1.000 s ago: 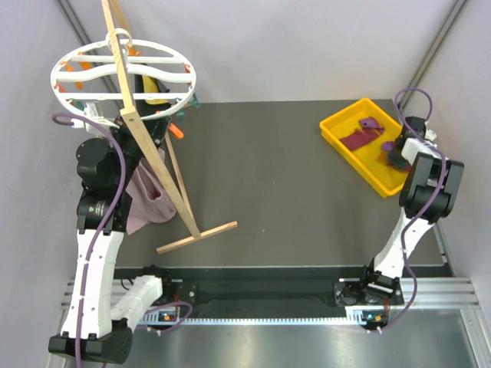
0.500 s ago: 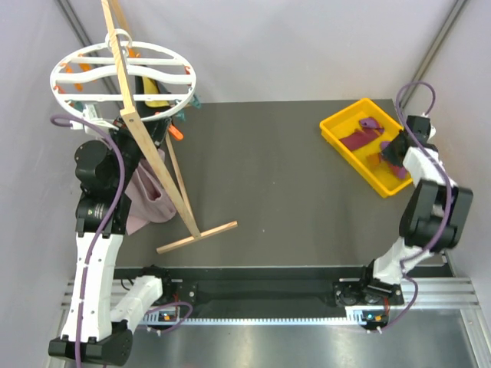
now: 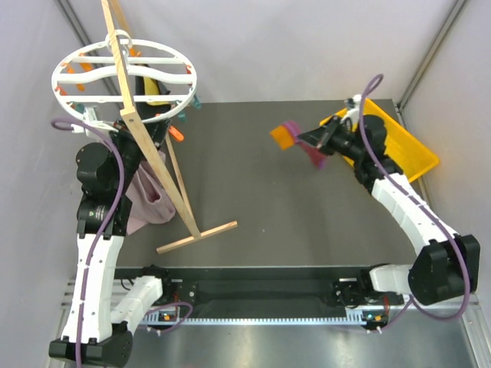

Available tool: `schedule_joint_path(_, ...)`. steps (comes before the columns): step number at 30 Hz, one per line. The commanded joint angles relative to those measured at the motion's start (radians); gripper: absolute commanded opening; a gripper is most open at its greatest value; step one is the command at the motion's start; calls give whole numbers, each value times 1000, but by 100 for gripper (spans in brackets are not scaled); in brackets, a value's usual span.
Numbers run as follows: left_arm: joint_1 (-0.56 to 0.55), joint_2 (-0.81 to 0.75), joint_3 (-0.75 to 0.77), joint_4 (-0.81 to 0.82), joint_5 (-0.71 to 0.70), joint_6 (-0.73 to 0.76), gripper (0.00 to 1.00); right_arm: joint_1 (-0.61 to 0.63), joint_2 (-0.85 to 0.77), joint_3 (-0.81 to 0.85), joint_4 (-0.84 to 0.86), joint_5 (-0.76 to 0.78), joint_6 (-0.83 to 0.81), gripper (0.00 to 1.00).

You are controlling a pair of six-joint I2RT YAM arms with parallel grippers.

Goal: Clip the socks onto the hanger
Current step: Pick up the sock from the bin, then clamp the sock onto the hanger.

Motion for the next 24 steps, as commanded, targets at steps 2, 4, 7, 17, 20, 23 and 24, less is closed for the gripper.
schedule_joint_path(2, -3, -19, -13, -3, -22, -58, 0, 192, -4, -24, 354, -92, 237, 0)
schedule_joint_path(4, -3, -29, -13, 2, -34, -69, 0, 244, 15, -30, 428, -73, 291, 0)
schedule_joint_path(7, -3, -36, -11, 3, -44, -89, 0, 326, 72, -43, 632, -63, 408, 0)
schedule_joint_path(17, -3, -46, -45, 22, -38, -195, 0, 496, 340, 23, 1187, -13, 717, 0)
schedule_joint_path(20, -3, -45, -40, 10, -38, -199, 0, 522, 356, 54, 1198, -13, 706, 0)
schedule_joint_path(23, -3, -51, -39, -7, -59, -195, 0, 539, 336, 65, 1159, -3, 655, 0)
schedule_joint_path(24, -4, -52, -39, -10, -62, -193, 0, 542, 331, 66, 1155, 2, 647, 0)
